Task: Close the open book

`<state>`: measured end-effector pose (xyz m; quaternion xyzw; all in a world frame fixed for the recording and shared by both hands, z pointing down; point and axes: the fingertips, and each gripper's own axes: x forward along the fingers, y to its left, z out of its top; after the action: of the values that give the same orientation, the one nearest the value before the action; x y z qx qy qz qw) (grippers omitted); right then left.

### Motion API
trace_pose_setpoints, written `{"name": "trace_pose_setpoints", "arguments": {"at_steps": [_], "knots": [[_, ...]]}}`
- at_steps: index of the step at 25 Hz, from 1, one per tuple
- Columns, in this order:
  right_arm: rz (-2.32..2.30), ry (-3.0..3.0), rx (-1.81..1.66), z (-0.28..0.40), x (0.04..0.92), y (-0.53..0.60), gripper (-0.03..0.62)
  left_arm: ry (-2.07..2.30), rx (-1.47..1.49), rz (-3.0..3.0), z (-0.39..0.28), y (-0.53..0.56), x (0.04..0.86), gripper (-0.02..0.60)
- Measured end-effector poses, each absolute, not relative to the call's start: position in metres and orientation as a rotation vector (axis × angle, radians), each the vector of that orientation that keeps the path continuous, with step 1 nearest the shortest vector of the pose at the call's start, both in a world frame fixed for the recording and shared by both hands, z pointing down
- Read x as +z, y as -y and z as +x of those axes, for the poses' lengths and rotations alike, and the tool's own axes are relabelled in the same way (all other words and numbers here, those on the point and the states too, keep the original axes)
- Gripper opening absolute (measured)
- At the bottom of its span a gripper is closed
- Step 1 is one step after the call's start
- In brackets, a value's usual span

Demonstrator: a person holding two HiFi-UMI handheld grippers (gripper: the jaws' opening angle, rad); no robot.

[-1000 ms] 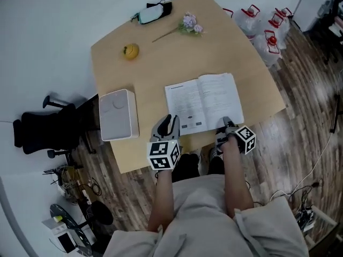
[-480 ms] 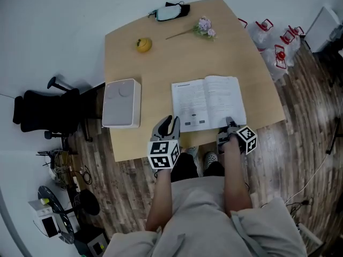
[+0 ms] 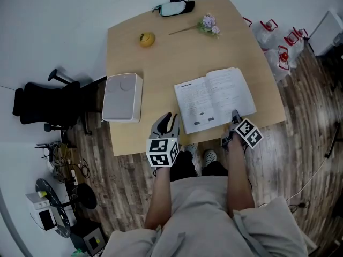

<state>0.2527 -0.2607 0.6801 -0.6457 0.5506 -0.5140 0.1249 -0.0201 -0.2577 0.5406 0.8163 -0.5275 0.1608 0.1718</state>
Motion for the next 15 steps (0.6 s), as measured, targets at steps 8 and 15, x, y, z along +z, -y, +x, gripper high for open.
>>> {"name": "trace_pose_setpoints", "arguments": {"at_steps": [8,15], "knots": [[-2.012,-1.870,-1.379,0.241,0.670,0.260,0.029,1.547,0.407,2.320,-0.019,0.257,0.534,0.072],[-2.064,-2.072,-1.220,0.224,0.657,0.256,0.031,1.603,0.355,2.326,-0.019,0.257,0.525,0.021]]}}
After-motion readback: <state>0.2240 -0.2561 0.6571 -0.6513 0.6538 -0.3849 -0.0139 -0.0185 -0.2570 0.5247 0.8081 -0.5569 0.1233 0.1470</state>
